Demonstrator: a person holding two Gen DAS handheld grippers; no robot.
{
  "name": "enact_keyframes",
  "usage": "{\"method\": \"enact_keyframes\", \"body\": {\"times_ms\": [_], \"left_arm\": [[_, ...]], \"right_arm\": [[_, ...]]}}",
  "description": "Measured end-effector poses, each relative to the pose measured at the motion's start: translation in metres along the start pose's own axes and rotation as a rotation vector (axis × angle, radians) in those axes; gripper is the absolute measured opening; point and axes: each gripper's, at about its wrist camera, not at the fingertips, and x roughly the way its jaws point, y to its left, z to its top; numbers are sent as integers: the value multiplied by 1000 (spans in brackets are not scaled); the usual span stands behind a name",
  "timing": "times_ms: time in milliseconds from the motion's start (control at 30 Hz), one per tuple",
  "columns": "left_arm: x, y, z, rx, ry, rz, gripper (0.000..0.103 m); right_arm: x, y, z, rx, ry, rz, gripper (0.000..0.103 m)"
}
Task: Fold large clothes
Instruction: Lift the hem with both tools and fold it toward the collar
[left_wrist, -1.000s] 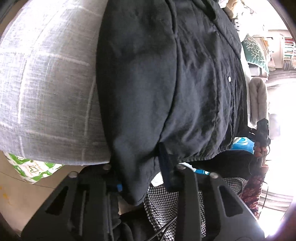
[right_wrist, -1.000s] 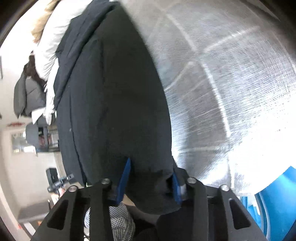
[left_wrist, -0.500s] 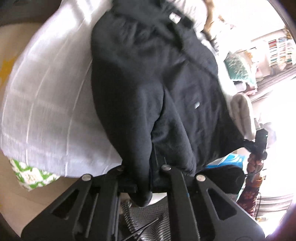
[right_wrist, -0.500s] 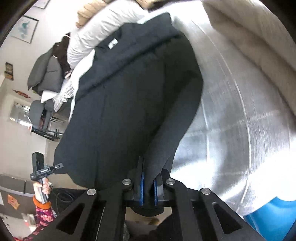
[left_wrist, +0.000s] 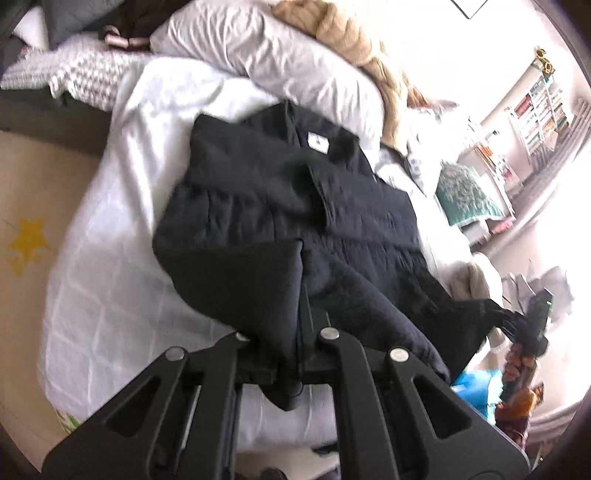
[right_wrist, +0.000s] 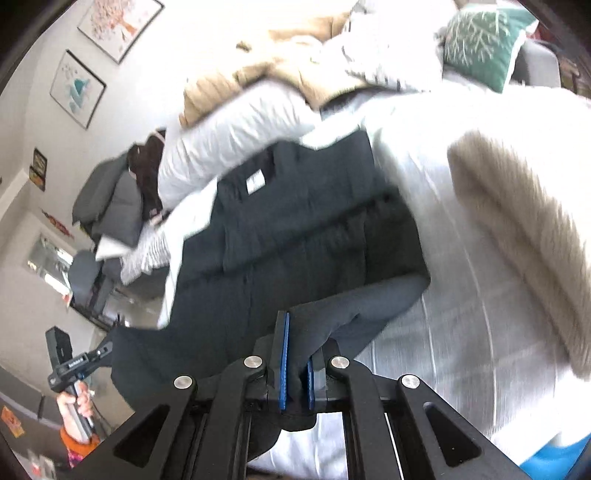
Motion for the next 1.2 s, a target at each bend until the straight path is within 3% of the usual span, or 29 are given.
{"method": "enact_keyframes", "body": {"times_ms": [233, 567, 700, 933, 1200], "left_arm": [[26, 0, 62, 8, -122, 134, 7], [120, 5, 152, 22, -140, 231, 9], [178, 18, 184, 23, -104, 248, 14], [265, 45, 191, 52, 24, 290, 17], [288, 65, 192, 6, 87, 249, 19]], "right_arm": [[18, 4, 62, 34, -126, -25, 7], [98, -16, 156, 93, -126, -101, 7], [151, -32, 193, 123, -99, -132, 7], [242, -65, 215, 131, -6, -194, 10], [276, -98, 205, 120, 26, -190, 10]]}}
